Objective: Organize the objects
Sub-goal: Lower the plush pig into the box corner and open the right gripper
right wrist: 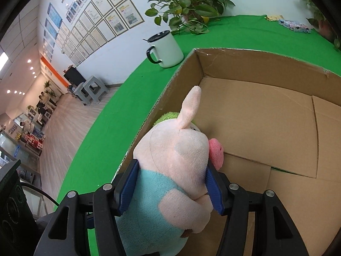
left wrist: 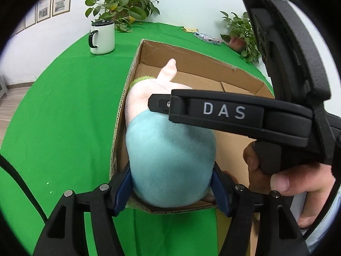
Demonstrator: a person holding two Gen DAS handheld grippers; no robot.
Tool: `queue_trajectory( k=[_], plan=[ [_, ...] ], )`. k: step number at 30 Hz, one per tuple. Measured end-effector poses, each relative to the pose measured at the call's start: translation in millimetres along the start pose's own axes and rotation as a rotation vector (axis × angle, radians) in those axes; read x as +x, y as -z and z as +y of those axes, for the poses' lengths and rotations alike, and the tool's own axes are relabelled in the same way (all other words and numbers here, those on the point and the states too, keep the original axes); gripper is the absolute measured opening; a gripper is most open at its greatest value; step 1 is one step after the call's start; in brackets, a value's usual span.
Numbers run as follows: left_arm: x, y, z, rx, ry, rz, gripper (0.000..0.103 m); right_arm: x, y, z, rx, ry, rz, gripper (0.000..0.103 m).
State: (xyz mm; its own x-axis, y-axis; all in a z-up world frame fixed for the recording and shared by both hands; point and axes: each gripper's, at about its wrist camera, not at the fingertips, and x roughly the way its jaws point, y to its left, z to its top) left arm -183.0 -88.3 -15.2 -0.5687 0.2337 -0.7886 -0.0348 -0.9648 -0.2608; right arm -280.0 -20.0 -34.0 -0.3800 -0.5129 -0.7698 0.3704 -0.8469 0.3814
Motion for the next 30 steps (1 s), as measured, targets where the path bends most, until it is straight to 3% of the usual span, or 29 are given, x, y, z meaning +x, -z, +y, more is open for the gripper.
queue_trajectory(
  k=[6, 9, 16, 21, 26, 30],
  plan=[
    [-22.3, 10.0, -2.5, 0.022, -0.060, -0.053, 0.071, -4.2, 13.5, 1.9, -0.015, 0.002, 0.006, 0.060],
    [-33.8, 11.4, 4.5, 0.016, -0.132, -0.095, 0.071, -4.6, 14.9, 0.3, -0.003, -0.001, 0.004, 0.063],
    [-19.3, 11.5, 25.6, -0.067, -0.029, -0.052, 0.073, -9.9, 13.4, -0.8, 0.025, 0.007, 0.048, 0.075],
    [-18.2, 14.6, 29.9, -0.092, 0.027, -0.047, 0.066, -30.0, 19.0, -11.5, 0.078, -0.059, 0.065, 0.081],
    [-12.0, 15.5, 26.7, -0.082, 0.024, -0.043, 0.062, -27.5, 35.8, -14.9, 0.104, -0.054, 0.145, 0.082],
    [-14.8, 18.8, 29.1, -0.094, 0.035, -0.048, 0.060, -24.1, 35.8, -10.2, 0.112, -0.073, 0.143, 0.082]
  ],
)
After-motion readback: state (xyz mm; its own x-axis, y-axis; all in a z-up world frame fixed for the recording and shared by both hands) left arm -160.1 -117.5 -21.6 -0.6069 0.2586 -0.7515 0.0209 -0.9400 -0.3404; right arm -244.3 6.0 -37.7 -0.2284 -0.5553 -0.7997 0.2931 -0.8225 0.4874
